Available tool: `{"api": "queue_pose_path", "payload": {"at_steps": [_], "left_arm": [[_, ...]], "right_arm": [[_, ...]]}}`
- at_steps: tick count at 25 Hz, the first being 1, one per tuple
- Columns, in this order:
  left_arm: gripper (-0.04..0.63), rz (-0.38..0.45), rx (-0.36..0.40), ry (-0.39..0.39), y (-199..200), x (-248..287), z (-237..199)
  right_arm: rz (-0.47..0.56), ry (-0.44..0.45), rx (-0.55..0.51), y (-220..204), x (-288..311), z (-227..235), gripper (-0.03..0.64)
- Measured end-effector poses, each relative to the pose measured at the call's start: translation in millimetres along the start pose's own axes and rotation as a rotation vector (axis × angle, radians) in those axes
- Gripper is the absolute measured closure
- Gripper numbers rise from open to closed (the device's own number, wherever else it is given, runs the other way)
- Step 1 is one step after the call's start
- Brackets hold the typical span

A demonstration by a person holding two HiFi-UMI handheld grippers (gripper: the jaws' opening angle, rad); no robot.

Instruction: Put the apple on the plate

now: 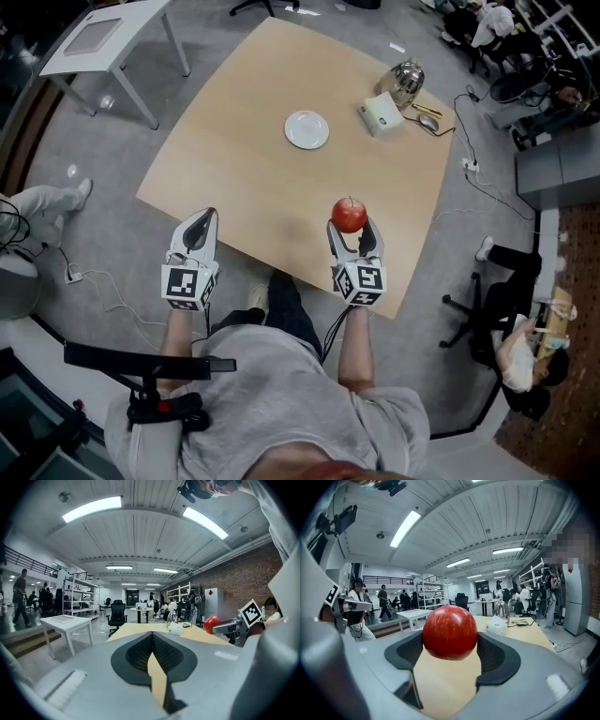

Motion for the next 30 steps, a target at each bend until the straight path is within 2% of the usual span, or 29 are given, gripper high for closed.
{"api": "queue_pose_path", "payload": {"at_steps": [10, 30], "left_arm": [[0.577, -0.036, -0.024, 0.091, 8.9, -4.9, -16.1], [0.577, -0.139, -0.084, 0.167, -33.9, 63.5, -44.9]], "right_arm": [[-0.041, 0.088, -0.018, 12.3, 38.1, -7.7, 0.253], [-0.092, 0.186, -0.080, -10.2, 197.0, 17.6, 0.253]]}}
Point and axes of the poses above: the fingertips, and each gripper's own axes: x forward along the fingers, z to its right, y out of its top, the point moved 2 cm from there along -x, backward along the fingers, and after that the axes turned 1 degree about -z, right-handed, at the moved point
